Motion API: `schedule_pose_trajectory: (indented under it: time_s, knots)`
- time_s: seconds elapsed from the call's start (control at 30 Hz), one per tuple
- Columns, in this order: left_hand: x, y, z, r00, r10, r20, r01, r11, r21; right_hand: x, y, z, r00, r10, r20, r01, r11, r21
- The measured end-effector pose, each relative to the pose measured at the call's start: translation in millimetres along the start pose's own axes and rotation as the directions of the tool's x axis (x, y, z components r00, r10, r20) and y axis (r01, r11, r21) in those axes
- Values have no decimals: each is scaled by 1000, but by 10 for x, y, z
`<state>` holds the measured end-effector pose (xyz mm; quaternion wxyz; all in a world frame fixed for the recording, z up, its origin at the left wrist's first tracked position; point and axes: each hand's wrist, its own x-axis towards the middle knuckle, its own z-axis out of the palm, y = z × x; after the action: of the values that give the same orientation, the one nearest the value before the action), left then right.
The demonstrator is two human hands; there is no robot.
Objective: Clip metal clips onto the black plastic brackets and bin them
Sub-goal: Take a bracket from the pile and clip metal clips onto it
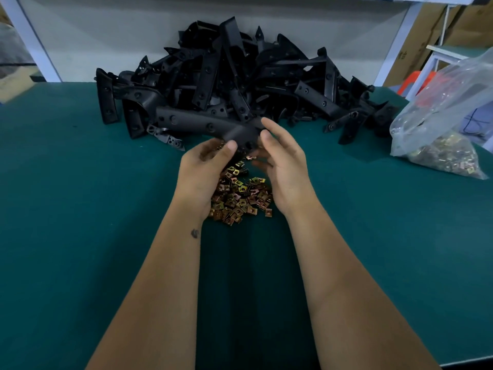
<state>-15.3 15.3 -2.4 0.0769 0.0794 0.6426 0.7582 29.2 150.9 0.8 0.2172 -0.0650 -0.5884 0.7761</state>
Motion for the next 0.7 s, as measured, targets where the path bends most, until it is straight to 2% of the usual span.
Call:
schedule_pose_trajectory:
  time_s: [0.07, 0.13, 0.2, 0.27, 0.33, 0.37, 0.43, 0.57, 0.7]
  knots:
    - [18, 17, -43, 995, -51, -84, 36, 984, -172, -9, 23, -10, 992, -38, -121, 12, 978, -207]
    - [38, 49, -103, 975, -136, -178, 67, 934, -350, -3, 70, -45, 981, -92, -170, -4, 869, -495]
    - [57, 74, -155, 950, -217, -222, 77, 858, -508, -4, 112, -66, 991, -84, -103, -17, 691, -723]
    - [73, 73, -183, 941, -255, -222, 70, 790, -609, -7, 168, -51, 999, -45, 19, 38, 474, -880]
    - [86, 57, -179, 941, -266, -209, 70, 759, -648, -12, 204, -10, 992, -34, 120, 124, 300, -946]
    - [93, 49, -171, 941, -269, -204, 74, 753, -654, -17, 208, 13, 989, -36, 145, 149, 260, -954]
    - [107, 31, -158, 945, -270, -185, 86, 750, -656, -24, 203, 39, 984, -44, 175, 180, 229, -957]
    - [129, 7, -136, 950, -269, -159, 107, 758, -644, -43, 192, 80, 976, -50, 210, 216, 231, -949]
    - [132, 0, -119, 947, -267, -177, 96, 763, -639, -40, 188, 96, 981, -90, 174, 190, 228, -955]
